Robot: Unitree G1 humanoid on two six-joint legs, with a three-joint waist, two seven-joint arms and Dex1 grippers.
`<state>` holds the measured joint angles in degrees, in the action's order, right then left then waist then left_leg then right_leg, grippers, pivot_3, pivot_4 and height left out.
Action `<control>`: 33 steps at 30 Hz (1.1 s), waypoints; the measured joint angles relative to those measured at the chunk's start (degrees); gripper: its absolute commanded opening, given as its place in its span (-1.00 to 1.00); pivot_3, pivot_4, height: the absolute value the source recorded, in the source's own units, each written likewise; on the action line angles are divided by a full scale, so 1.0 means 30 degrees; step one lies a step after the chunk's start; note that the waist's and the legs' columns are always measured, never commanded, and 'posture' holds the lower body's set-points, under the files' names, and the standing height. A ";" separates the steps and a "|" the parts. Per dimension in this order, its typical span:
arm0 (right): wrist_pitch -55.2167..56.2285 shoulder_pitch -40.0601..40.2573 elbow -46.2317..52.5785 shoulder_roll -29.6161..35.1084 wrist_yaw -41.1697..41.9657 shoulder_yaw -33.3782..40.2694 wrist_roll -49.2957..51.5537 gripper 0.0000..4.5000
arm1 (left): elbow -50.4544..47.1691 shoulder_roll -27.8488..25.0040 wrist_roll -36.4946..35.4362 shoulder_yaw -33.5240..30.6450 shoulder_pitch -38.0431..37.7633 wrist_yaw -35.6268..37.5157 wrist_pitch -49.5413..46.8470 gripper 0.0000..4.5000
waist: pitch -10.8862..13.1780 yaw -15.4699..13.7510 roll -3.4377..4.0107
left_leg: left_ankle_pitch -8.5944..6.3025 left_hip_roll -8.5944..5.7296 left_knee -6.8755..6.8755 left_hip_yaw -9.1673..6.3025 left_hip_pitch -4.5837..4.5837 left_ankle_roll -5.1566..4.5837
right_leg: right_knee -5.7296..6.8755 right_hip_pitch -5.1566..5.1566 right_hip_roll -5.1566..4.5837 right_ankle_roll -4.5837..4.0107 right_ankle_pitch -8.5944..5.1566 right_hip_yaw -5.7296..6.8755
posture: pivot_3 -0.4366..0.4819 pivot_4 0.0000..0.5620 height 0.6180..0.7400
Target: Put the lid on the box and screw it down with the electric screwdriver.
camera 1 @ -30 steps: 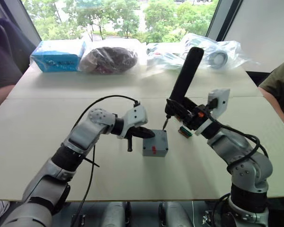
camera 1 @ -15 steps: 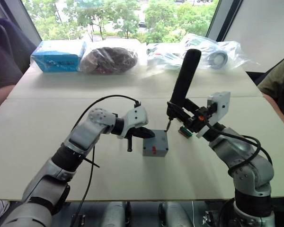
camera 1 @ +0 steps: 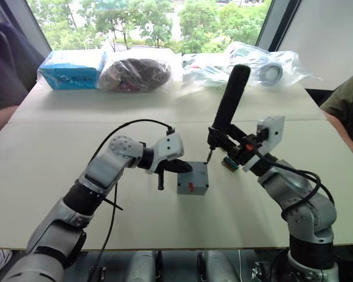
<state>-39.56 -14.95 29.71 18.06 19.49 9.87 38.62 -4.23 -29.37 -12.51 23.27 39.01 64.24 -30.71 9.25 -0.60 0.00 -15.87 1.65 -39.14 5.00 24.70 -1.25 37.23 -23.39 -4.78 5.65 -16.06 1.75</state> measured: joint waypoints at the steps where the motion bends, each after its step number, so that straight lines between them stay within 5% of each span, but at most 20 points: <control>1: 0.0000 -0.0106 0.0001 0.0015 0.0001 0.0092 0.0198 -0.20 | -0.0031 -0.0001 0.0002 0.0003 -0.0001 0.0011 -0.0005 -1.00 | 0.0000 0.0003 0.0000 | 0.0000 0.0000 0.0000 0.0001 0.0000 0.0000 | 0.0000 0.0000 0.0000 0.0000 0.0000 0.0000 | -0.05 -0.47 1.00; 33: 0.1190 0.0172 -0.0304 0.0524 0.0358 -0.0976 -0.0425 -0.20 | 0.0034 0.0058 0.0012 0.0027 -0.0002 -0.0045 0.0027 -1.00 | -0.0001 -0.0008 -0.0001 | 0.0000 -0.0001 -0.0001 0.0000 -0.0019 0.0000 | 0.0002 0.0015 0.0000 0.0000 0.0000 0.0000 | -0.05 -0.47 1.00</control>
<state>-35.99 -14.44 28.80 19.64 20.57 6.94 37.34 -4.13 -29.20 -12.47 23.35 39.00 64.11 -30.63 9.25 -0.63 0.00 -15.87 1.65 -39.14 5.00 24.65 -1.25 37.23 -23.34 -4.78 5.65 -16.06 1.75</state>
